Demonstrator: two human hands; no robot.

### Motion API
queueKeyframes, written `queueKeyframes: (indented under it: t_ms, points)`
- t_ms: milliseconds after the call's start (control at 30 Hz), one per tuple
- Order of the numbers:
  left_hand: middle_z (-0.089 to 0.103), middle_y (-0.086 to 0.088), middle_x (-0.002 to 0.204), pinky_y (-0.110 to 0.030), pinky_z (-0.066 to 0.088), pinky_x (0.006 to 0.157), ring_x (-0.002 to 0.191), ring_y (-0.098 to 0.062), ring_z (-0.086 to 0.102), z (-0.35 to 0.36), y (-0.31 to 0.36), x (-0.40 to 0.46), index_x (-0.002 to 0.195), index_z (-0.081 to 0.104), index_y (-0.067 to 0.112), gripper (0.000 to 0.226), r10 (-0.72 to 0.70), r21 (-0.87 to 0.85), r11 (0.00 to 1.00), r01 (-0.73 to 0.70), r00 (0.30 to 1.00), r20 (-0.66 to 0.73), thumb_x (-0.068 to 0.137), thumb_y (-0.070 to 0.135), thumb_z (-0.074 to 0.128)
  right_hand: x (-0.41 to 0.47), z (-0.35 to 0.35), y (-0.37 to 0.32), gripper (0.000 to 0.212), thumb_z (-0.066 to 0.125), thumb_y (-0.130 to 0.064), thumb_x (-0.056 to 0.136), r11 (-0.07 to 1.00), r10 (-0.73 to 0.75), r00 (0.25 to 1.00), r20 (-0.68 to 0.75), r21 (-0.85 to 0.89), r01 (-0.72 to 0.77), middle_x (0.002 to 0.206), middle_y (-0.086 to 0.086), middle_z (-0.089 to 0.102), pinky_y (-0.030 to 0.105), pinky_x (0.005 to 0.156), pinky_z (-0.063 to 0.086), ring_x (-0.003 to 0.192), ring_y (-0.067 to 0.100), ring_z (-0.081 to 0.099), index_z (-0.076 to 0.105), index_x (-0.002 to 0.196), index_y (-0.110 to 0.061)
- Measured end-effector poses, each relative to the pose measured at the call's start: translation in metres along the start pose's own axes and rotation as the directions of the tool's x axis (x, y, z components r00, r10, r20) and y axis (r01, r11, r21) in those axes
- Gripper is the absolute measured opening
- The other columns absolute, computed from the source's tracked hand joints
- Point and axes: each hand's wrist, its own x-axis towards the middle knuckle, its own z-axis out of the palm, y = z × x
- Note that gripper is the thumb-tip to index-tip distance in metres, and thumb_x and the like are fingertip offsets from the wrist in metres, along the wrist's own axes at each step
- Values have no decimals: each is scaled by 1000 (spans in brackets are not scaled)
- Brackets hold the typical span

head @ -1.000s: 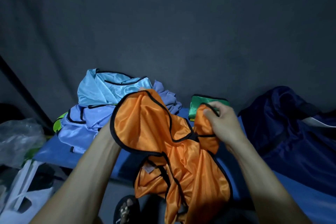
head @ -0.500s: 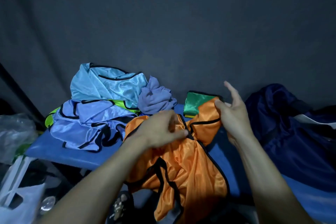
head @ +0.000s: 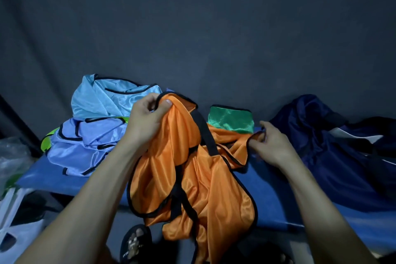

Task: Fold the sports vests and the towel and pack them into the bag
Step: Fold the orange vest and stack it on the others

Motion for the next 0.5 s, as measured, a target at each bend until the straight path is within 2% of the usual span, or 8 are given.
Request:
queueKeyframes:
  t_ms: [100, 167, 233, 300, 367, 400, 433, 500]
  points:
    - [45, -2, 74, -38, 37, 71, 72, -17, 44, -3, 1, -4, 74, 52, 17, 29, 4, -16, 1000, -5, 999, -42, 88, 37, 67, -10, 3, -4, 45, 68, -20, 91, 994, -7, 996, 85, 106, -2, 71, -4, 72, 44, 76, 62, 68, 16, 72, 51, 133, -20]
    - [47, -1, 74, -37, 38, 70, 71, -14, 45, -3, 2, -6, 74, 52, 19, 26, -2, -34, 999, 0, 998, -61, 89, 33, 69, -19, 8, -10, 34, 77, -26, 88, 977, -98, 991, 95, 198, 77, 76, -2, 62, 38, 69, 62, 64, 15, 65, 58, 117, -23]
    - [49, 0, 75, -34, 39, 69, 70, -12, 47, -4, 4, -7, 79, 54, 17, 23, 4, -31, 1000, -6, 997, -79, 92, 26, 71, -26, 12, -15, 31, 84, -32, 82, 961, -189, 977, 101, 226, 162, 82, 0, 55, 32, 60, 51, 59, 11, 54, 60, 100, -23]
    - [50, 1, 75, -30, 40, 69, 69, -9, 48, -4, 5, -8, 82, 55, 14, 20, 0, -25, 1000, -3, 994, -107, 94, 20, 70, -28, 16, -14, 37, 88, -42, 74, 970, -221, 937, 269, 162, 182, 81, 4, 61, 39, 64, 52, 62, 11, 55, 63, 89, -19]
    - [52, 5, 73, -27, 42, 69, 68, -7, 49, -3, 6, -10, 80, 55, 16, 21, -10, -28, 1000, 6, 992, -123, 95, 19, 70, -30, 25, -8, 46, 89, -52, 69, 986, -93, 835, 542, -64, 152, 92, 4, 67, 43, 78, 56, 78, 13, 63, 68, 95, -21]
    - [53, 8, 72, -27, 42, 69, 68, -6, 51, -2, 6, -11, 79, 55, 19, 22, -16, -34, 999, 11, 991, -132, 94, 19, 70, -32, 31, -4, 50, 88, -53, 69, 958, -5, 793, 609, -223, 178, 98, 1, 65, 39, 82, 55, 87, 13, 62, 66, 102, -23]
    - [54, 9, 71, -27, 43, 69, 68, -6, 52, -3, 7, -10, 78, 56, 20, 22, -27, -46, 999, 21, 991, -131, 93, 19, 71, -33, 39, 0, 49, 88, -51, 70, 919, 39, 787, 615, -331, 213, 100, -2, 62, 34, 81, 53, 90, 13, 60, 63, 104, -25]
    - [53, 5, 70, -30, 42, 66, 67, -12, 51, -6, 10, -9, 76, 57, 22, 20, -94, -120, 989, 84, 992, -79, 86, 18, 74, -30, 50, 7, 37, 87, -40, 75, 913, -3, 849, 528, -345, 218, 85, -4, 58, 34, 70, 48, 78, 14, 56, 55, 84, -24]
